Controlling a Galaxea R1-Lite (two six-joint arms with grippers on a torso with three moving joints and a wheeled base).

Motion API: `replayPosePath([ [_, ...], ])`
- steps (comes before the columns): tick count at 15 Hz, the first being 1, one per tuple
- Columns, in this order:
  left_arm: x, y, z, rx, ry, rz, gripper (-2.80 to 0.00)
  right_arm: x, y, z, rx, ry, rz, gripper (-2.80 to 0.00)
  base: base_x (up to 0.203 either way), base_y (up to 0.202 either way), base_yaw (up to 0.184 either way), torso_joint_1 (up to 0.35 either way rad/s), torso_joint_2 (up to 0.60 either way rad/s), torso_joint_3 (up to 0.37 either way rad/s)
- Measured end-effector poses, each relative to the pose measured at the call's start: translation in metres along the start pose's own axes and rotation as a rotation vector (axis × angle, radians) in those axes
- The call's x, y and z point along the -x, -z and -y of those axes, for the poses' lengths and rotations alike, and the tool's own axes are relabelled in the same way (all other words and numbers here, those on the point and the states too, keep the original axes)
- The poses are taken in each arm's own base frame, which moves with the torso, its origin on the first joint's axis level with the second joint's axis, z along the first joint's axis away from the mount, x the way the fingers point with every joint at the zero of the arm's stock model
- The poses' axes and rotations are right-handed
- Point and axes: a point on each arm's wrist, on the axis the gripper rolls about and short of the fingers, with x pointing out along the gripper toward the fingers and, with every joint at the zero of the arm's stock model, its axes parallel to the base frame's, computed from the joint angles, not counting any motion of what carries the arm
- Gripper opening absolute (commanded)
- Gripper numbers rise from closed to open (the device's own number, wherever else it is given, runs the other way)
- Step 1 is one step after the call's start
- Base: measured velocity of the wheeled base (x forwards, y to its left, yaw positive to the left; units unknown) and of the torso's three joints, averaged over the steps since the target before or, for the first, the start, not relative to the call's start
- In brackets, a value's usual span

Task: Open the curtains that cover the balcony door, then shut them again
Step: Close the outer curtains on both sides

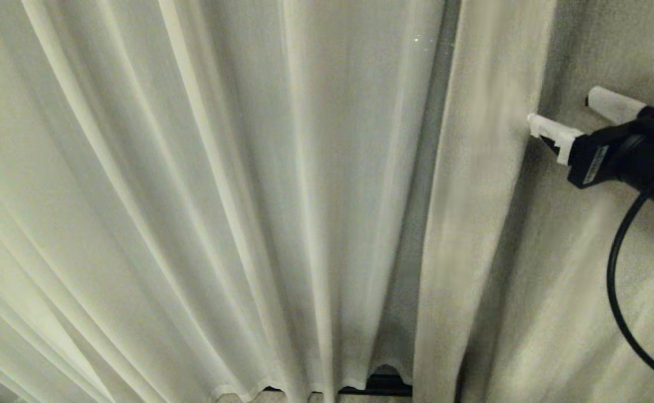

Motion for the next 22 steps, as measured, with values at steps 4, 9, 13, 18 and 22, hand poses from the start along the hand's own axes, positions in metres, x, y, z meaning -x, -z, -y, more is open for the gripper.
replayPosePath([
  [4,0.0,0.0,0.0,0.0,0.0,0.0,-2.8,0.038,0.009,0.006,0.009,-0.004,-0.038,0.0,0.0,0.0,0.0,0.0,0.0,0.0],
  [9,0.0,0.0,0.0,0.0,0.0,0.0,-2.8,0.106,0.028,0.013,0.017,-0.019,-0.095,0.0,0.0,0.0,0.0,0.0,0.0,0.0],
  [13,0.0,0.0,0.0,0.0,0.0,0.0,-2.8,0.157,0.047,0.018,-0.017,-0.02,-0.158,0.0,0.0,0.0,0.0,0.0,0.0,0.0],
  [18,0.0,0.0,0.0,0.0,0.0,0.0,-2.8,0.19,0.065,0.021,-0.082,0.048,-0.256,-2.8,0.0,0.0,0.0,0.0,0.0,0.0],
  [22,0.0,0.0,0.0,0.0,0.001,0.0,-2.8,0.199,0.083,0.019,-0.077,0.131,-0.307,-2.8,0.0,0.0,0.0,0.0,0.0,0.0],
])
